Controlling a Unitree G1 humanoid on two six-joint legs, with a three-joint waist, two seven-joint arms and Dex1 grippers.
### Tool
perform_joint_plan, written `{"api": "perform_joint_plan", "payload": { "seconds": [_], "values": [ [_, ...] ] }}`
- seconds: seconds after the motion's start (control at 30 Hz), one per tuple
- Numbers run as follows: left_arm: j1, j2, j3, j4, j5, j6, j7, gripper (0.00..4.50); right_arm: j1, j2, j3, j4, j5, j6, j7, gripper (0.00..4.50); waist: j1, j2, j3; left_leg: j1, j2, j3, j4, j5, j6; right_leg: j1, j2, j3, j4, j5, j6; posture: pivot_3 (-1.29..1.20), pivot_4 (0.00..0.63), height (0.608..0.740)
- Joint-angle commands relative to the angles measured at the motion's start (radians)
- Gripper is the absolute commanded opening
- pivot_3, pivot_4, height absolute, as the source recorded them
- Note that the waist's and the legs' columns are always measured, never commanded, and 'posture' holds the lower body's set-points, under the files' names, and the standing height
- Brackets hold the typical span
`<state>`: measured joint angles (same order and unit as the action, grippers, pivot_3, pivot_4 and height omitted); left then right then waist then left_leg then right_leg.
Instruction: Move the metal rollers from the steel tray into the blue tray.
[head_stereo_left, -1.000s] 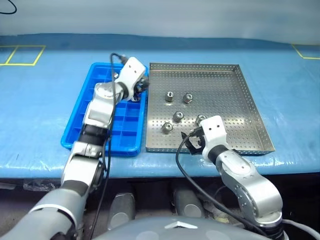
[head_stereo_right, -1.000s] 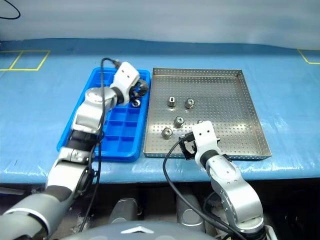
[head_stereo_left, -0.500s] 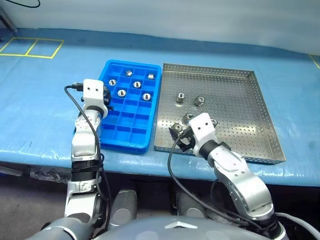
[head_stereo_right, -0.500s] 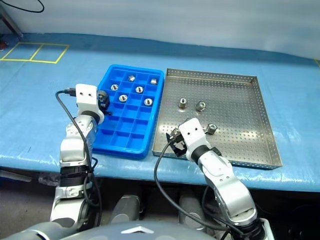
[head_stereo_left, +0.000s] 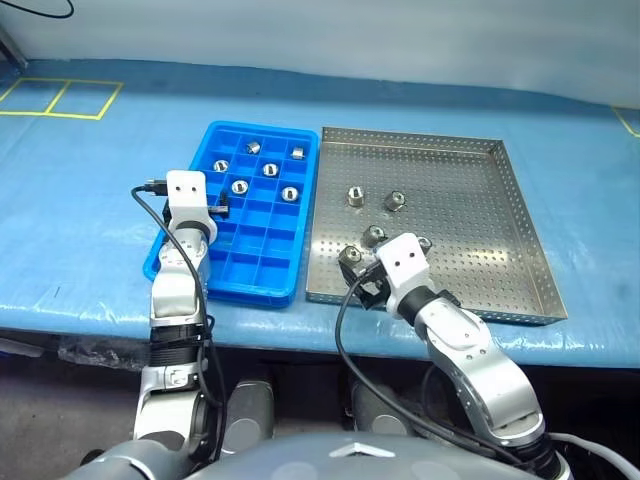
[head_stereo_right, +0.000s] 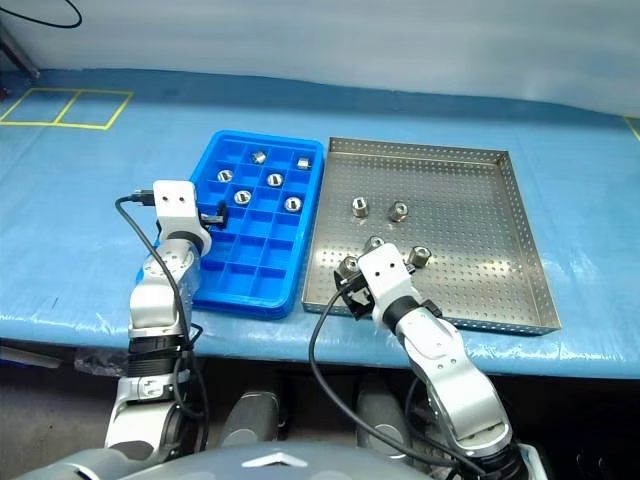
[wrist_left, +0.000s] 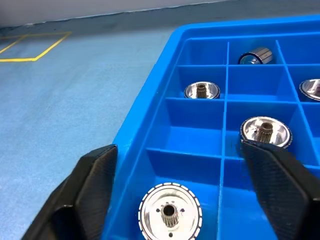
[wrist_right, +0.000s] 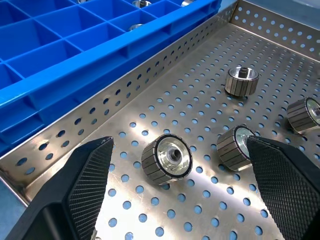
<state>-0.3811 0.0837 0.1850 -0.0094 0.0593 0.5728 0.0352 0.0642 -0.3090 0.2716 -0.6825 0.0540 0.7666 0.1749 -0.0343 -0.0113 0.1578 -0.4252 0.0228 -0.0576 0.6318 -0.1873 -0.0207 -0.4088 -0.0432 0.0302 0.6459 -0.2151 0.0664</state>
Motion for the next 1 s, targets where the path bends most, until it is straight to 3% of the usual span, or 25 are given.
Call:
{"api": "perform_joint_plan", "payload": {
  "seconds": [0.03,0.2,0.43,0.7,1.0],
  "values": [
    [-0.082,-0.005,-0.035,-0.030,-0.056,0.013,-0.059,4.44,-0.003,0.006,-0.022,-0.050,-0.006,-0.019,-0.002,4.50,0.000,0.000,0.000,0.000,0.000,0.000,0.000,0.000,0.000,0.000,0.000,0.000,0.000,0.000,0.000,-0.05,0.150,0.740],
    [-0.295,0.011,-0.152,0.114,-0.126,0.027,-0.280,4.44,-0.008,0.012,-0.027,-0.043,-0.013,-0.014,-0.007,4.50,0.012,-0.001,0.001,-0.004,-0.002,-0.002,0.003,0.001,0.000,0.000,0.000,-0.001,-0.001,0.000,0.000,-0.06,0.150,0.740],
    [-0.583,-0.046,-0.272,0.551,-0.139,-0.023,-0.478,4.44,0.012,0.035,-0.035,-0.049,-0.031,-0.015,-0.036,4.50,-0.015,-0.001,0.001,-0.005,-0.003,-0.001,0.002,0.001,0.000,-0.001,0.000,0.000,-0.002,0.001,0.001,-0.13,0.150,0.740],
    [-0.762,-0.159,-0.262,1.031,-0.098,-0.222,-0.406,4.44,0.057,0.064,-0.040,-0.077,-0.056,-0.020,-0.074,4.50,-0.061,-0.001,0.001,-0.005,-0.002,-0.001,-0.002,0.001,0.001,-0.004,0.000,0.001,-0.003,0.003,0.005,-0.22,0.150,0.740],
    [-0.806,-0.202,-0.233,1.242,-0.058,-0.353,-0.256,4.44,0.087,0.078,-0.040,-0.102,-0.075,-0.015,-0.092,4.50,-0.104,-0.001,0.001,-0.005,-0.003,0.000,-0.003,0.001,0.001,-0.004,0.000,0.003,-0.003,0.003,0.006,-0.26,0.150,0.740]
  ]
}}
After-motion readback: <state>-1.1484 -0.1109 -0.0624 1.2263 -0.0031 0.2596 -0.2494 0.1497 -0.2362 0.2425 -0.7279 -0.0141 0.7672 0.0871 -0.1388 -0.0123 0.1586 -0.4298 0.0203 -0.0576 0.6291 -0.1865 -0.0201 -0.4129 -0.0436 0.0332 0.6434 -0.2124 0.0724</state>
